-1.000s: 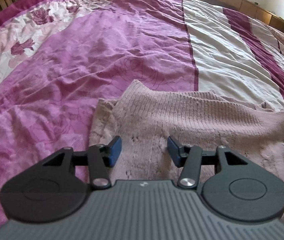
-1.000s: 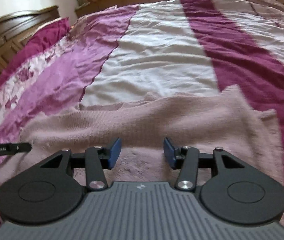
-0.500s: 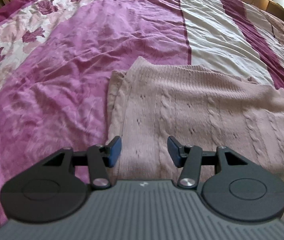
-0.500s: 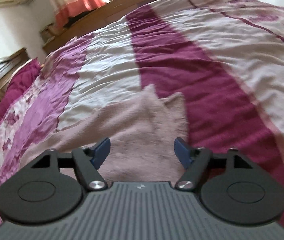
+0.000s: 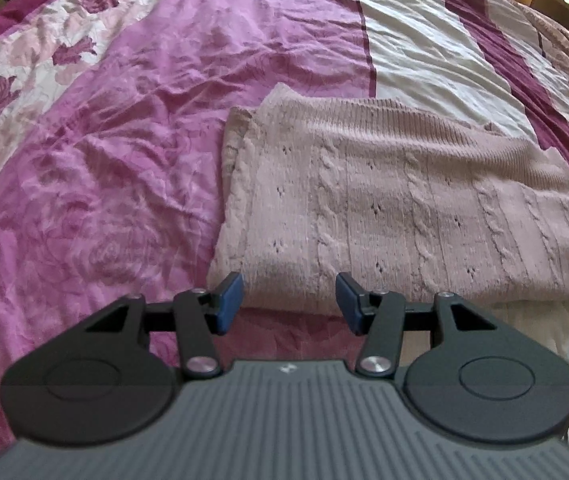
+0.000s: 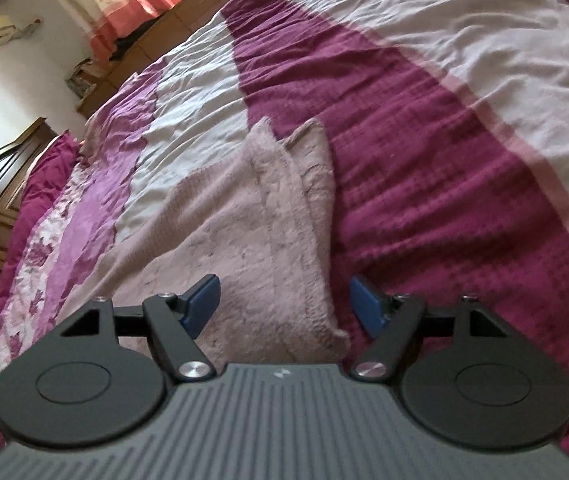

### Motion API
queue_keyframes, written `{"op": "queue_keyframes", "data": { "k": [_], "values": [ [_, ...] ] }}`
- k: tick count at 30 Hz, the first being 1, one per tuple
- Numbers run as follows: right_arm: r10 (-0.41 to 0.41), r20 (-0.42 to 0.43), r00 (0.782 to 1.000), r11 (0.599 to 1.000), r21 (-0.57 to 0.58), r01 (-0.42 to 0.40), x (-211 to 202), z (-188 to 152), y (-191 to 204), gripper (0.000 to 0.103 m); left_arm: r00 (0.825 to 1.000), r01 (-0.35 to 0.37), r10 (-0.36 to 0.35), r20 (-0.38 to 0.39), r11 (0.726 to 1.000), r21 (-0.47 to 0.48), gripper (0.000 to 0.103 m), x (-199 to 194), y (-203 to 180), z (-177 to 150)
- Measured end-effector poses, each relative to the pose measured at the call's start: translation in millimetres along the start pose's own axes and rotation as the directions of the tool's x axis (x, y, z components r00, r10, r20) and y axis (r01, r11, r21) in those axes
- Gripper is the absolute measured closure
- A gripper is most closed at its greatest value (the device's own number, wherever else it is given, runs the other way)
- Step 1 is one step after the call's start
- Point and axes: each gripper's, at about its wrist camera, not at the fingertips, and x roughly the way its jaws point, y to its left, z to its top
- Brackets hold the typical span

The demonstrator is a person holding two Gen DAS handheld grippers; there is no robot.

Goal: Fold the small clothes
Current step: 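Grasp the cardigan side with the right tool and fold it over the body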

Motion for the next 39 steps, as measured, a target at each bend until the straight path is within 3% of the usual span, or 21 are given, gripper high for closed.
{"op": "queue_keyframes", "data": {
  "k": [5, 12, 14, 18, 21, 28, 39],
  "values": [
    [0.044, -0.032, 0.999, 0.999, 0.006, -0.044, 8.4, -1.0, 3.7, 0.025, 1.000, -0.013, 0.012, -0.028, 1.000, -0.004, 0.050, 5.2, -2.1, -3.5],
    [0.082, -0.008, 0.997, 0.996, 0.046, -0.081, 18.7, -1.2, 1.4, 0.025, 0.998, -0.031, 0.030, -0.056, 0.999, -0.015, 0.050, 9.3, -2.2, -3.7],
    [0.084, 0.003, 0.996, 0.995, 0.049, -0.084, 20.9, -1.0, 2.8, 0.032, 0.998, -0.035, 0.034, -0.059, 0.999, -0.016, 0.050, 9.7, -2.2, -4.3],
    [0.084, 0.008, 0.996, 0.994, 0.069, -0.085, 24.0, -1.4, 1.5, 0.060, 0.997, -0.044, 0.043, -0.064, 0.999, -0.012, 0.050, 10.0, -1.6, -4.6],
    [0.104, 0.010, 0.995, 0.991, 0.082, -0.105, 24.0, -1.0, -0.4, 0.067, 0.997, -0.044, 0.043, -0.064, 0.999, -0.014, 0.050, 9.7, -1.2, -4.4],
    [0.155, 0.044, 0.987, 0.977, 0.140, -0.159, 20.1, 1.0, -5.0, 0.072, 0.997, -0.053, 0.053, -0.061, 0.999, 0.002, 0.050, 9.1, -2.9, -4.5],
    [0.208, 0.088, 0.974, 0.971, 0.105, -0.217, 11.2, 10.5, 14.7, 0.074, 0.997, -0.053, 0.053, -0.060, 0.999, 0.008, 0.050, 9.5, -2.5, -3.8]
  ]
}}
